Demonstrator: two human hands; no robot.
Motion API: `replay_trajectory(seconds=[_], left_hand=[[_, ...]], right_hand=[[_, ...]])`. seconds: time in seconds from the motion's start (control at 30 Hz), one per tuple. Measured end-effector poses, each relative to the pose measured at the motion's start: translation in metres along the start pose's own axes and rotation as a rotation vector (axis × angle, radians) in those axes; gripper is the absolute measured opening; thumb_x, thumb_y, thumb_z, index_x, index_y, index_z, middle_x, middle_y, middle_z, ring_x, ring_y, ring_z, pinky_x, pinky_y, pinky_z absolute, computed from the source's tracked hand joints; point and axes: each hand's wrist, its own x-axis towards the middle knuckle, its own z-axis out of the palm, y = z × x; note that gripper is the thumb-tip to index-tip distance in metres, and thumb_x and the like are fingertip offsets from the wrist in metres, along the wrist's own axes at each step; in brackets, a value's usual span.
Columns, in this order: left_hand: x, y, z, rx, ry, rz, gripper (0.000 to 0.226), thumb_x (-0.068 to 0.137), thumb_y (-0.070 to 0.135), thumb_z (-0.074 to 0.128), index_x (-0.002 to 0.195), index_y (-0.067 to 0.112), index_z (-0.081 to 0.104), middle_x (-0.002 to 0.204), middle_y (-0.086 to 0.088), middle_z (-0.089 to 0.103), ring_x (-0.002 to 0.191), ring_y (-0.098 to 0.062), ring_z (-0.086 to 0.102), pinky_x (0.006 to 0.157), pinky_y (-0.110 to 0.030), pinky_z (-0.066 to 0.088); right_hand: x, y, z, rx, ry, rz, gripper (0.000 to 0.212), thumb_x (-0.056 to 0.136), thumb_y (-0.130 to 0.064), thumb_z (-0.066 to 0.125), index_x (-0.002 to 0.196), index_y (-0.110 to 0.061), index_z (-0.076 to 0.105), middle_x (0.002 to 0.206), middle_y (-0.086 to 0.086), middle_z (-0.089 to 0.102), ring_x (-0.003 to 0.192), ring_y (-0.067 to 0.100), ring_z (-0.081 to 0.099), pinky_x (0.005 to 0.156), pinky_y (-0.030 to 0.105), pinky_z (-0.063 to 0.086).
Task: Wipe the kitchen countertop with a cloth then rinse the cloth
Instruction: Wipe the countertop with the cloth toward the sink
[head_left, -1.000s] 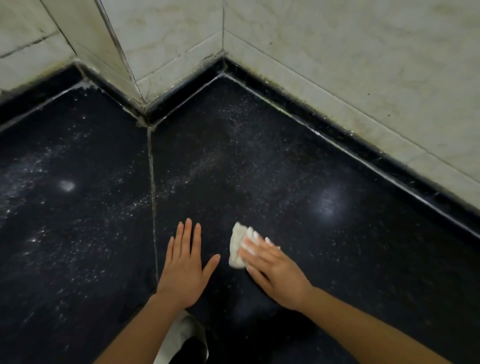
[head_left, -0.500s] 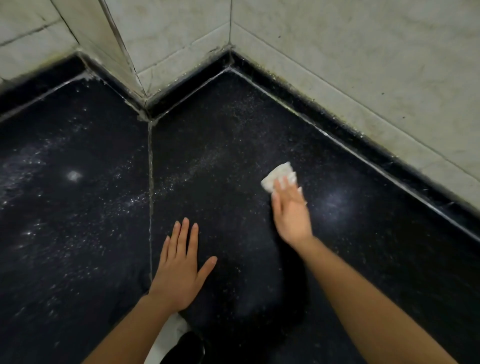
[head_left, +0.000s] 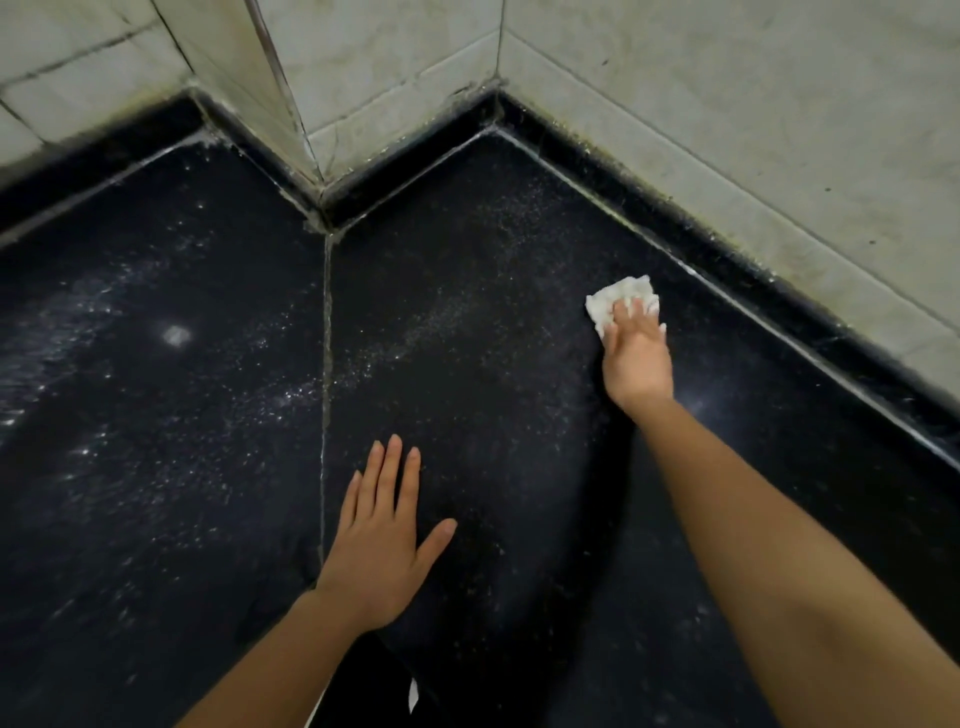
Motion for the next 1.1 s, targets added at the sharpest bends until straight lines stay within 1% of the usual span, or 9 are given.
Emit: replay_trajectory(seconds=[0.07, 0.17, 0.33, 0.53, 0.6, 0.7, 0.87, 0.97, 1.1], left_hand=[[0.001, -0.003, 0.003, 0.059, 0.012, 0.001, 0.083, 0.088, 0.069, -0.001, 0.149, 0.013, -0.009, 0.156, -0.007, -0.018, 0.140, -0.016, -0.027, 0.111, -0.028, -0.020], [0.002, -0.003, 0.002, 0.090, -0.012, -0.019, 0.077, 0.095, 0.062, 0.016, 0.148, 0.006, 0.017, 0.155, -0.014, 0.016, 0.144, -0.025, 0.001, 0.113, -0.034, -0.002], [0.001, -0.004, 0.001, 0.076, -0.001, 0.001, 0.076, 0.095, 0.061, 0.018, 0.148, 0.006, 0.019, 0.155, -0.015, 0.019, 0.143, -0.026, 0.004, 0.112, -0.035, 0.000], [0.000, -0.003, 0.004, 0.014, 0.042, 0.037, 0.086, 0.084, 0.071, -0.009, 0.147, 0.013, -0.014, 0.154, -0.006, -0.024, 0.138, -0.015, -0.032, 0.110, -0.030, -0.022], [0.001, -0.004, 0.004, 0.039, 0.053, 0.029, 0.084, 0.087, 0.069, -0.006, 0.148, 0.012, -0.012, 0.155, -0.007, -0.020, 0.139, -0.017, -0.029, 0.111, -0.031, -0.019], [0.001, -0.003, 0.004, 0.049, 0.035, -0.006, 0.076, 0.095, 0.061, 0.016, 0.149, 0.006, 0.016, 0.156, -0.015, 0.014, 0.144, -0.025, 0.002, 0.113, -0.036, 0.000], [0.016, 0.006, -0.008, 0.037, 0.058, 0.015, 0.074, 0.096, 0.057, 0.014, 0.142, 0.001, 0.029, 0.151, -0.015, 0.030, 0.140, -0.023, 0.016, 0.114, -0.037, 0.004], [0.043, 0.012, -0.016, 0.038, 0.045, 0.073, 0.077, 0.095, 0.058, 0.009, 0.147, 0.002, 0.016, 0.155, -0.014, 0.017, 0.143, -0.021, 0.005, 0.115, -0.034, -0.004], [0.076, 0.019, -0.022, 0.083, -0.003, 0.132, 0.085, 0.077, 0.065, -0.020, 0.142, 0.010, -0.026, 0.150, -0.003, -0.032, 0.136, -0.015, -0.034, 0.110, -0.032, -0.022]], right_hand=[[-0.020, -0.029, 0.010, 0.151, 0.047, -0.010, 0.044, 0.102, -0.018, 0.027, 0.142, -0.002, 0.036, 0.152, 0.020, 0.027, 0.143, 0.034, 0.017, 0.115, 0.042, 0.012], [-0.084, -0.053, 0.022, 0.231, -0.094, -0.333, 0.046, 0.099, -0.024, 0.031, 0.136, -0.002, 0.046, 0.145, 0.018, 0.041, 0.139, 0.031, 0.030, 0.117, 0.040, 0.014], [-0.113, -0.032, 0.008, 0.094, -0.228, -0.914, 0.038, 0.095, -0.021, 0.043, 0.128, -0.009, 0.057, 0.138, 0.007, 0.052, 0.133, 0.022, 0.042, 0.113, 0.037, 0.027], [0.008, 0.003, -0.002, 0.009, -0.057, -0.214, 0.044, 0.101, -0.017, 0.034, 0.142, -0.004, 0.036, 0.152, 0.017, 0.029, 0.141, 0.032, 0.024, 0.115, 0.042, 0.015], [0.015, -0.016, 0.002, 0.084, -0.021, -0.041, 0.045, 0.101, -0.018, 0.033, 0.143, -0.002, 0.035, 0.152, 0.019, 0.028, 0.141, 0.033, 0.024, 0.115, 0.044, 0.016], [-0.026, -0.046, 0.016, 0.100, 0.026, -0.123, 0.044, 0.100, -0.018, 0.031, 0.136, 0.004, 0.044, 0.145, 0.025, 0.038, 0.137, 0.039, 0.031, 0.114, 0.047, 0.021], [-0.137, -0.032, 0.020, 0.085, -0.123, -0.568, 0.040, 0.097, -0.020, 0.038, 0.129, -0.004, 0.056, 0.139, 0.012, 0.050, 0.134, 0.025, 0.040, 0.114, 0.038, 0.027], [-0.121, -0.004, 0.017, -0.070, -0.086, -0.618, 0.042, 0.092, -0.014, 0.035, 0.125, -0.006, 0.059, 0.134, 0.011, 0.055, 0.129, 0.025, 0.047, 0.111, 0.039, 0.030], [-0.038, 0.005, 0.004, -0.107, -0.013, -0.168, 0.042, 0.097, -0.007, 0.031, 0.135, -0.002, 0.047, 0.144, 0.018, 0.043, 0.138, 0.031, 0.033, 0.114, 0.035, 0.018]])
